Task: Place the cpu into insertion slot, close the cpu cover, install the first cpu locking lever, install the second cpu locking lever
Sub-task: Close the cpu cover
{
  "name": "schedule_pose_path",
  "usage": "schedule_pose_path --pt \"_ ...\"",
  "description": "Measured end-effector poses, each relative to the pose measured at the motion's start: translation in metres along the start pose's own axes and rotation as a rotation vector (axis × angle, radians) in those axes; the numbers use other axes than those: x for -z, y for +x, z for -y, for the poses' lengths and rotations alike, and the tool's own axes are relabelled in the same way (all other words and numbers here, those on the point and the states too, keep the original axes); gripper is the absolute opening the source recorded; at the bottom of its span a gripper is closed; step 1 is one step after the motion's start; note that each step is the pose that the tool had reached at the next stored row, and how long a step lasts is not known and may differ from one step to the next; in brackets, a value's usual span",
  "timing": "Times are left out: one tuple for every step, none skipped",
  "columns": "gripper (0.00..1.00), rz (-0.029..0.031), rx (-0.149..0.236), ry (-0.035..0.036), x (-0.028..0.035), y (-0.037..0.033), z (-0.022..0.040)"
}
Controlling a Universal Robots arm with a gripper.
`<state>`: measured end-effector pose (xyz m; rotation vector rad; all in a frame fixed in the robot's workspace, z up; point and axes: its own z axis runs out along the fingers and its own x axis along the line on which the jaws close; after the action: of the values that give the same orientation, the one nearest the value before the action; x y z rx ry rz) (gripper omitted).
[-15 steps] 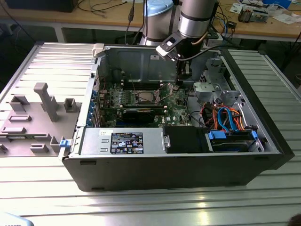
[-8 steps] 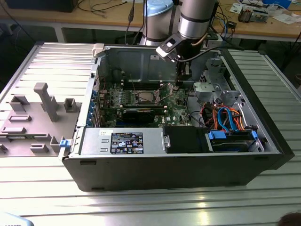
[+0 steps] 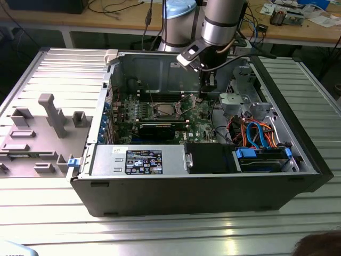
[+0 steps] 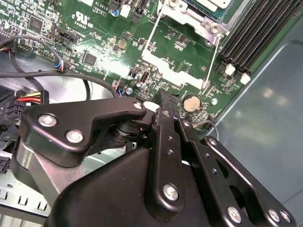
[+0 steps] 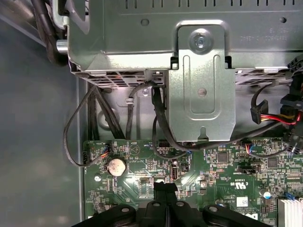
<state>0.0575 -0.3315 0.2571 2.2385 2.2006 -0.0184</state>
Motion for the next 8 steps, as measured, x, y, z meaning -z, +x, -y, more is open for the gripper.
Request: schedule_pose_path --pt "0.11 0.0 0.0 0.0 -0.0005 0.0 0.0" --pt "0.11 0.0 0.0 0.0 -0.0009 0.0 0.0" --pt "0.11 0.0 0.0 0.0 -0.0012 0.0 0.0" --pt "0.11 0.0 0.0 0.0 -0.0016 0.0 0.0" --pt "0.11 0.0 0.0 0.0 -0.002 0.0 -0.0001" --pt "0.11 0.0001 0.0 0.0 -0.0023 0.0 -0.0001" --pt "0.11 0.0001 0.0 0.0 -0.0026 0.0 -0.0001" --pt "0.11 0.0001 0.0 0.0 -0.0029 0.0 -0.0001"
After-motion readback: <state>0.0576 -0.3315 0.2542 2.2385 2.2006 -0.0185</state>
